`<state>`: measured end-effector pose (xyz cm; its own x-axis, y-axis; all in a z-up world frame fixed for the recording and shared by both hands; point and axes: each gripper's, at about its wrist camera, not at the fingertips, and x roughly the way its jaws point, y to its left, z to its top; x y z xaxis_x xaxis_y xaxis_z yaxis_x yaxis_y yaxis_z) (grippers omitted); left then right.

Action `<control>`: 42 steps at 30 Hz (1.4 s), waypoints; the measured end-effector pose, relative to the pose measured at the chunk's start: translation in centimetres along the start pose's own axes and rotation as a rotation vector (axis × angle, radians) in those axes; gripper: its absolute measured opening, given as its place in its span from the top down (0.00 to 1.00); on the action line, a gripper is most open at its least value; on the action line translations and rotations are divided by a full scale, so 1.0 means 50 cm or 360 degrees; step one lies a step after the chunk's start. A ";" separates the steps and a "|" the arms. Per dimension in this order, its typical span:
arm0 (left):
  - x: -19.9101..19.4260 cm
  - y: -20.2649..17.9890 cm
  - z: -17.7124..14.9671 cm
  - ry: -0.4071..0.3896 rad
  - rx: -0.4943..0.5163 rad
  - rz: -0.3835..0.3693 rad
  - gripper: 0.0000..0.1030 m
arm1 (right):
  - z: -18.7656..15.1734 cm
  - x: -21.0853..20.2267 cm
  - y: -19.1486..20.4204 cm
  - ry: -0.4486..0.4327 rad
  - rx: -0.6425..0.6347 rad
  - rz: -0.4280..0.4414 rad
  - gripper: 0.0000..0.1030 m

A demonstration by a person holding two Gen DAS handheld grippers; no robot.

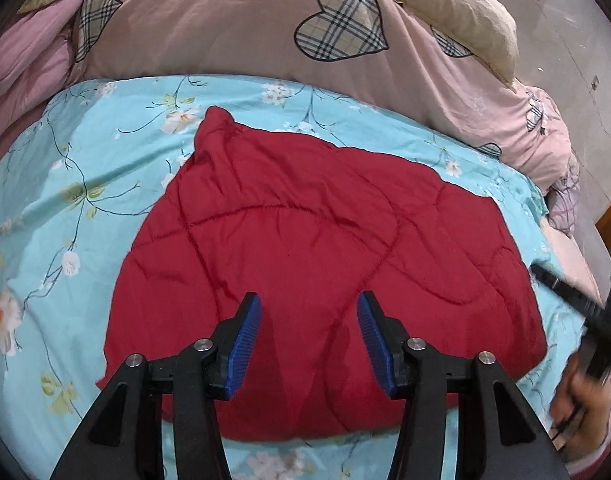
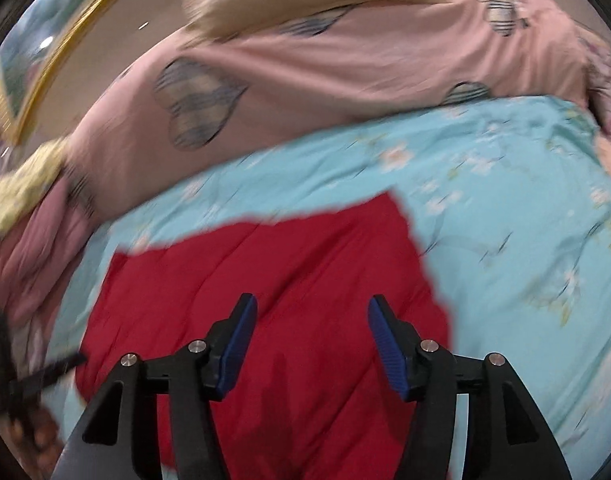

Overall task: Fold large clothes
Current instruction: 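Press the folded coat bundle flat with both open tools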

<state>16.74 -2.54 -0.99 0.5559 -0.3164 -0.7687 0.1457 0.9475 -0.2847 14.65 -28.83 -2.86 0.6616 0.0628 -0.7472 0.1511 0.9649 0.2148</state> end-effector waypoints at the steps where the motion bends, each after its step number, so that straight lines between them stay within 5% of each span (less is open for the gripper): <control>1: -0.003 -0.003 -0.002 0.0002 0.0007 -0.0010 0.45 | -0.016 0.001 0.015 0.0019 -0.0017 0.0020 0.42; 6: -0.016 -0.027 -0.023 0.0015 0.0074 -0.0049 0.42 | -0.084 0.005 0.089 0.0059 -0.0173 0.0005 0.42; 11: 0.008 -0.048 -0.043 0.0053 0.0156 0.0036 0.39 | -0.105 0.010 0.118 0.0056 -0.0284 -0.0057 0.36; 19: 0.058 -0.045 -0.051 0.0191 0.0172 0.0060 0.37 | -0.122 0.050 0.078 0.0113 -0.0275 -0.0226 0.37; 42: 0.111 -0.089 -0.055 0.0188 0.0230 0.0256 0.35 | -0.144 0.069 0.039 0.0081 -0.0205 -0.0223 0.35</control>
<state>16.94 -8.65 -5.56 0.4833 -0.1562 -0.8614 0.1834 0.9802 -0.0748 11.92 -24.91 -9.56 0.6024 -0.0646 -0.7956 0.1417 0.9895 0.0269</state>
